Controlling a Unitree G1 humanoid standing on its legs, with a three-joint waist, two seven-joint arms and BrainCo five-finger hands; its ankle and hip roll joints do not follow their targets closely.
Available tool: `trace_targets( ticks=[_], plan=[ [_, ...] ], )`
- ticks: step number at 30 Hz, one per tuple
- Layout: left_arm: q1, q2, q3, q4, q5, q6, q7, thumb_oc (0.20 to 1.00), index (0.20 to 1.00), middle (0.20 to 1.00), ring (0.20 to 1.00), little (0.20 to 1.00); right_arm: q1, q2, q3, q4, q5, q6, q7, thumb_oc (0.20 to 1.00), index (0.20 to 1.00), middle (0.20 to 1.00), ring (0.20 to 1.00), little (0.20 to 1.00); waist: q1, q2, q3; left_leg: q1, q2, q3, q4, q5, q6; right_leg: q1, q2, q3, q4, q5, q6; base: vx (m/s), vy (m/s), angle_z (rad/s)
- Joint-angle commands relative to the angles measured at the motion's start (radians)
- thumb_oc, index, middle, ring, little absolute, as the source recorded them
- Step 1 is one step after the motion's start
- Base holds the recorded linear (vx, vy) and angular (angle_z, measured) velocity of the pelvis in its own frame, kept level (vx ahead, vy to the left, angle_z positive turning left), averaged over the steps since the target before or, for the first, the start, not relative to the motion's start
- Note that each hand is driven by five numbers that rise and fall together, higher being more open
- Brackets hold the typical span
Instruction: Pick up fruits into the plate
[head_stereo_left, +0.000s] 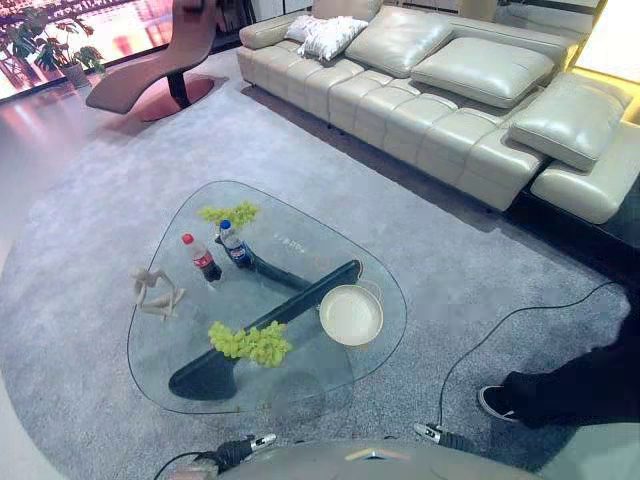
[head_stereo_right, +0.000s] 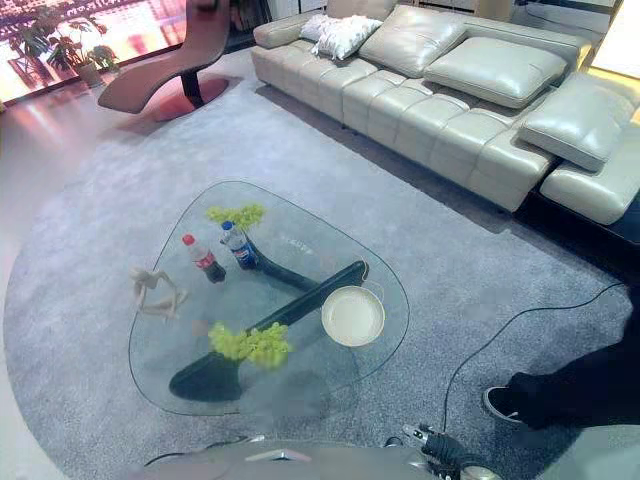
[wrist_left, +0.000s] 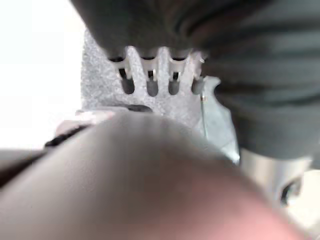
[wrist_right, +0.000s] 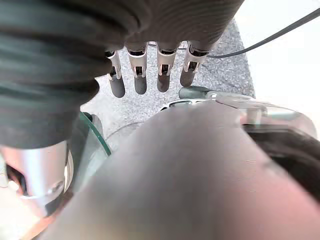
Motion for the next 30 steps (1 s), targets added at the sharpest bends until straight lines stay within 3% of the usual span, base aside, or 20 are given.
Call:
trace_targets(
  ticks=[1, 6, 8, 13, 17, 21, 24, 30],
  plan=[
    [-0.082, -0.002, 0.0, 0.069, 0.023, -0.013, -0.011, 1.0, 1.0, 1.0, 1.0, 1.0, -0.085, 0.035, 0.006, 0.046, -0.002, -0.026, 0.01, 1.0, 1.0, 1.0, 1.0, 1.0, 0.01, -0.036, 0.032, 0.037, -0.071, 0.06, 0.007, -0.127, 0.054, 0.019, -0.004, 0.082, 0.065, -0.071, 0.029, 0.14, -0.305, -0.17],
    [-0.087, 0.0, 0.01, 0.075, 0.027, -0.019, 0.045, 1.0, 1.0, 1.0, 1.0, 1.0, -0.089, 0.034, 0.009, 0.051, -0.001, -0.02, 0.008, 1.0, 1.0, 1.0, 1.0, 1.0, 0.01, -0.036, 0.031, 0.038, -0.071, 0.061, 0.007, -0.127, 0.052, 0.022, -0.005, 0.078, 0.06, -0.068, 0.03, 0.0, 0.0, 0.0],
    [-0.087, 0.001, 0.01, 0.074, 0.07, -0.019, 0.111, 1.0, 1.0, 1.0, 1.0, 1.0, -0.087, 0.036, 0.012, 0.05, 0.002, -0.02, 0.002, 1.0, 1.0, 1.0, 1.0, 1.0, 0.012, -0.034, 0.032, 0.037, -0.069, 0.062, 0.007, -0.125, 0.051, 0.022, -0.006, 0.076, 0.058, -0.067, 0.031, 0.0, 0.0, 0.0],
    [-0.09, 0.002, -0.007, 0.078, 0.129, -0.053, 0.132, 1.0, 1.0, 1.0, 1.0, 1.0, -0.085, 0.037, 0.019, 0.044, 0.002, -0.022, -0.003, 1.0, 1.0, 1.0, 1.0, 1.0, 0.008, -0.036, 0.04, 0.029, -0.067, 0.065, 0.007, -0.121, 0.049, 0.013, -0.005, 0.081, 0.059, -0.063, 0.031, 0.0, 0.0, 0.0],
    [-0.095, 0.001, -0.02, 0.069, 0.096, -0.066, 0.155, 1.0, 1.0, 1.0, 1.0, 1.0, -0.088, 0.034, 0.028, 0.039, 0.008, -0.026, -0.006, 1.0, 1.0, 1.0, 1.0, 1.0, 0.007, -0.036, 0.051, 0.019, -0.065, 0.067, 0.007, -0.117, 0.048, 0.001, -0.004, 0.084, 0.058, -0.06, 0.032, -0.01, 0.003, -0.01],
    [-0.114, 0.007, -0.035, 0.048, 0.108, -0.12, 0.189, 1.0, 1.0, 1.0, 1.0, 1.0, -0.1, 0.02, 0.039, 0.024, 0.022, -0.022, -0.011, 1.0, 1.0, 1.0, 1.0, 1.0, 0.005, -0.031, 0.078, -0.005, -0.062, 0.066, 0.008, -0.107, 0.047, -0.028, -0.005, 0.088, 0.061, -0.054, 0.032, -0.04, 0.014, -0.02],
    [-0.136, 0.012, -0.053, 0.033, 0.105, -0.121, 0.225, 1.0, 1.0, 1.0, 1.0, 1.0, -0.111, 0.008, 0.046, 0.013, 0.031, -0.021, -0.011, 1.0, 1.0, 1.0, 1.0, 1.0, 0.002, -0.028, 0.097, -0.031, -0.058, 0.067, 0.014, -0.1, 0.045, -0.057, -0.004, 0.092, 0.067, -0.05, 0.031, -0.06, 0.012, -0.02],
    [-0.253, 0.035, -0.115, 0.011, 0.217, -0.16, 0.378, 1.0, 1.0, 1.0, 1.0, 1.0, -0.176, -0.032, 0.083, -0.017, 0.066, -0.033, -0.003, 1.0, 1.0, 1.0, 1.0, 1.0, -0.021, -0.016, 0.177, -0.116, -0.05, 0.063, 0.025, -0.071, 0.041, -0.164, 0.006, 0.11, 0.095, -0.037, 0.022, -0.11, 0.022, -0.05]
  ],
)
